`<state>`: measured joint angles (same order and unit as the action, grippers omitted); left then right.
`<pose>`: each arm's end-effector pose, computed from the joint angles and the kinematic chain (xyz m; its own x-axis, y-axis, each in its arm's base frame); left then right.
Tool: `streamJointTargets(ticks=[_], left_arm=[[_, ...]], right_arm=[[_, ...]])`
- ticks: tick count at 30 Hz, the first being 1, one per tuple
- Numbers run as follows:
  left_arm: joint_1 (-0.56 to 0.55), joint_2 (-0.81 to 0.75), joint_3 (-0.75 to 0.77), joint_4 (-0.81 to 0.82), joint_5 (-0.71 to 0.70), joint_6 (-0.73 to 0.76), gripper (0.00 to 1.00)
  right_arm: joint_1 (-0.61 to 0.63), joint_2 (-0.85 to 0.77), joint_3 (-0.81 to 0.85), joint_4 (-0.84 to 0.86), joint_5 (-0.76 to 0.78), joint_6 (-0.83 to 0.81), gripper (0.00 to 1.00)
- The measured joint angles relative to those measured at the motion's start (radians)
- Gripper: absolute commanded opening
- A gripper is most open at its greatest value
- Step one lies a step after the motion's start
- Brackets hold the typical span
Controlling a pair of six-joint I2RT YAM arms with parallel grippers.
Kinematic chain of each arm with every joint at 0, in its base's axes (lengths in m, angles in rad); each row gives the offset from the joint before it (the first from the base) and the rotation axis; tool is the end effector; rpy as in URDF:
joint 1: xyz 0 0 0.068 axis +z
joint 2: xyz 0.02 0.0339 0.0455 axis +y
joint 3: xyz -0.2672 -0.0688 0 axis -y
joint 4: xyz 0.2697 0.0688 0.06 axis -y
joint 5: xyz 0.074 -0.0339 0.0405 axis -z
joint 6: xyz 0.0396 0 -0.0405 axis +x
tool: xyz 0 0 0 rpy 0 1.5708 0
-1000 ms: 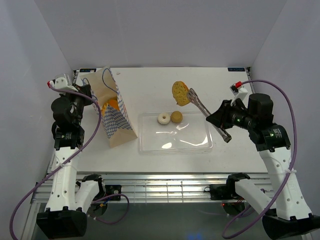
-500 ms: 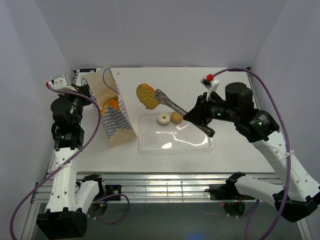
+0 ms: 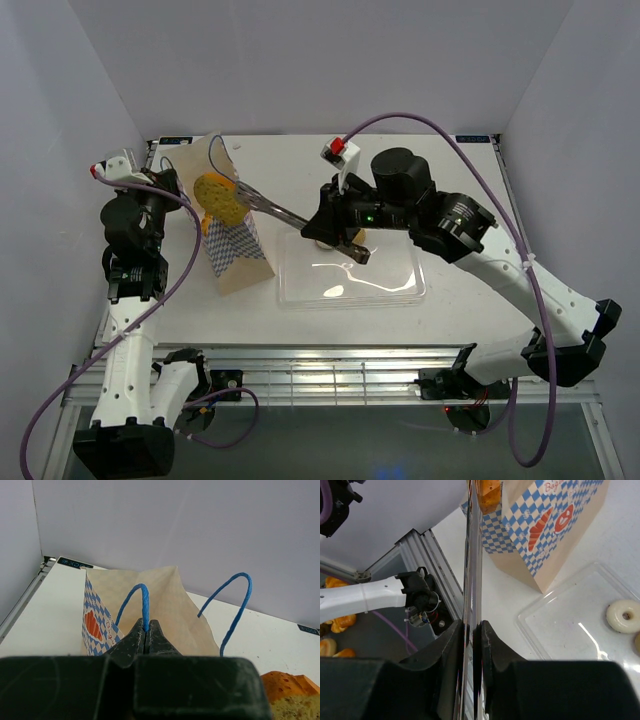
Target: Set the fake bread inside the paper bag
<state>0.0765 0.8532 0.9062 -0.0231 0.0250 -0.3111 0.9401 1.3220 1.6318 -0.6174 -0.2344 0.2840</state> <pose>0.2234 0.0161 0.3924 0.0441 -0.3035 -0.9518 -0.0399 0.9514 -0.3053 0.1695 0.2477 0.4778 -0.4281 -0.1241 -0.8952 -0.8293 0.4475 0.3346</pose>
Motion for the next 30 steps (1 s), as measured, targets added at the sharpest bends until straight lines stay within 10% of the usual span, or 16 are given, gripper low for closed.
streamJointTargets(ticks=[30], left_arm=[[0.0, -0.006, 0.0, -0.001, -0.003, 0.0, 0.04]], right_arm=[[0.011, 0.423, 0.357, -0.014, 0.099, -0.015, 0.2]])
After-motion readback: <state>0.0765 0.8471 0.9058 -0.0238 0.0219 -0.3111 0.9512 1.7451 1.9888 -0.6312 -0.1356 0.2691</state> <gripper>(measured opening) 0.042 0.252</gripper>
